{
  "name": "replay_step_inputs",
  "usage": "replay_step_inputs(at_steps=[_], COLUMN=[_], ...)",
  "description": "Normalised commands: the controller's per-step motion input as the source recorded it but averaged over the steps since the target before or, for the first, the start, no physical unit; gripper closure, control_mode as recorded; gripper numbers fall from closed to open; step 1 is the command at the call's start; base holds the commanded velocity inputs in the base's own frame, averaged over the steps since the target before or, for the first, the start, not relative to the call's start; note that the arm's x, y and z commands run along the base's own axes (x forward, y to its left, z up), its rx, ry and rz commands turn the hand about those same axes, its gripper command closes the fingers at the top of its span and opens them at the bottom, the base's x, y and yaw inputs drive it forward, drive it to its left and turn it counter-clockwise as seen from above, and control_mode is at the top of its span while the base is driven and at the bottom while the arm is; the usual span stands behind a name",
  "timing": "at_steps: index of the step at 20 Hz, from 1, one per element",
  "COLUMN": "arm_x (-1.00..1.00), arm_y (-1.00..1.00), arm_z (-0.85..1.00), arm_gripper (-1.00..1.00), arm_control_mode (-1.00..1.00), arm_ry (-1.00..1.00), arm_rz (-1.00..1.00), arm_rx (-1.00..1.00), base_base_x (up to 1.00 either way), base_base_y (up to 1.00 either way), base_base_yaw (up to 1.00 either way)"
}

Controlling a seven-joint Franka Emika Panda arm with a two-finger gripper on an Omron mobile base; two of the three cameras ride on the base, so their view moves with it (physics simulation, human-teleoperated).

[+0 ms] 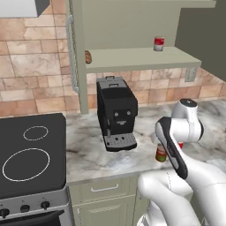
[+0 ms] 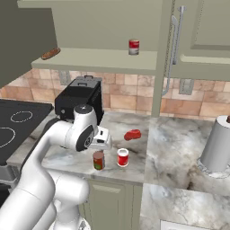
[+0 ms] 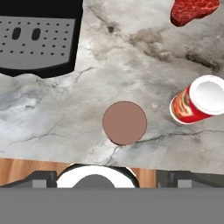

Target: Pick the cans from the counter and place them in their designated side in the cabinet.

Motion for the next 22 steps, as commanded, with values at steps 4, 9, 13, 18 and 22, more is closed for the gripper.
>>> replay_step_inputs(at_steps=[4, 9, 13, 18, 22], arm_x=[0.13, 0.12, 0.09, 0.07, 0.07], arm_y=[0.0, 0.0, -0.05, -0.08, -0.04], arm_z=[-0.13, -0.16, -0.18, -0.2, -0.19], arm_gripper=[-1.0, -1.0, -1.0, -1.0, -1.0], arm_control_mode=[-1.0, -1.0, -1.0, -1.0, -1.0], arm_ry=[0.03, 0.02, 0.0, 0.0, 0.0], arm_rz=[0.0, 0.0, 0.0, 0.0, 0.0], arm_rx=[-0.02, -0.02, -0.01, -0.01, -0.01], base_base_x=[0.0, 0.0, 0.0, 0.0, 0.0], base_base_y=[0.0, 0.0, 0.0, 0.0, 0.0], base_base_yaw=[0.0, 0.0, 0.0, 0.0, 0.0])
